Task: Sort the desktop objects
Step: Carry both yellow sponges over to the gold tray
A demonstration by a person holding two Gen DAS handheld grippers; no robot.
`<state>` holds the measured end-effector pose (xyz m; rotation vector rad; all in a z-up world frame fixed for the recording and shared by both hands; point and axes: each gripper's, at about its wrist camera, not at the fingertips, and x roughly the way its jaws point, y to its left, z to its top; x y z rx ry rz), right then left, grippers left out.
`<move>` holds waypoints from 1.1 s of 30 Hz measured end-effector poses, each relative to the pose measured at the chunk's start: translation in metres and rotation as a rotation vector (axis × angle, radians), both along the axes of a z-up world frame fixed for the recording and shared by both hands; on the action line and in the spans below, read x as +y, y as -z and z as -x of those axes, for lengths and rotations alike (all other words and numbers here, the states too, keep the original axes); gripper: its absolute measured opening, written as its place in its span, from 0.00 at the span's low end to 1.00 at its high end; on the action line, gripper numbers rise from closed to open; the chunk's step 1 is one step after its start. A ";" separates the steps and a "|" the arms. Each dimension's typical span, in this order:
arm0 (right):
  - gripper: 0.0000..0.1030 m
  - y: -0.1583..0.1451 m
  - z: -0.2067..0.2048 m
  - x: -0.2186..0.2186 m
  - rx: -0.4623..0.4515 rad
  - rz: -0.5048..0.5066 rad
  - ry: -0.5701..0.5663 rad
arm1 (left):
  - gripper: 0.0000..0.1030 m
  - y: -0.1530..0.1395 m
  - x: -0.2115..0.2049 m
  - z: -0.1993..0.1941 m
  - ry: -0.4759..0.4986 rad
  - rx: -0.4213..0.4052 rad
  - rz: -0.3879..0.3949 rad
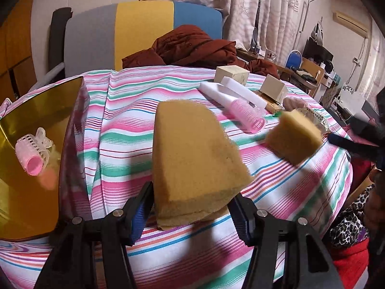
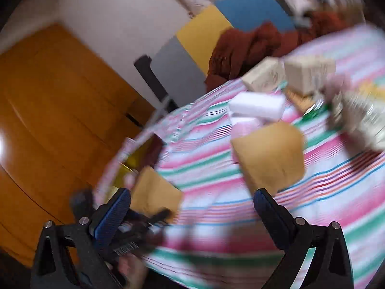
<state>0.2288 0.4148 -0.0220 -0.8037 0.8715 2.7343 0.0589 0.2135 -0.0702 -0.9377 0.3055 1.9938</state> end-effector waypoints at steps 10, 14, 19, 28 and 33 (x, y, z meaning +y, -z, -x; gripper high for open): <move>1.00 0.031 0.027 0.026 -0.249 -0.330 0.061 | 0.61 0.003 0.000 0.002 -0.006 -0.008 0.002; 1.00 0.041 0.042 0.034 -0.240 -0.333 0.031 | 0.63 0.005 0.000 0.004 -0.011 -0.023 0.001; 0.92 0.039 0.042 0.023 -0.233 -0.335 0.050 | 0.61 0.007 0.000 0.004 -0.012 -0.024 -0.004; 0.74 0.034 0.039 0.002 -0.218 -0.340 0.094 | 0.57 -0.005 -0.011 0.000 -0.038 0.017 -0.056; 0.74 0.014 0.043 -0.022 -0.151 -0.342 0.076 | 0.57 -0.032 -0.034 0.002 -0.095 0.057 -0.102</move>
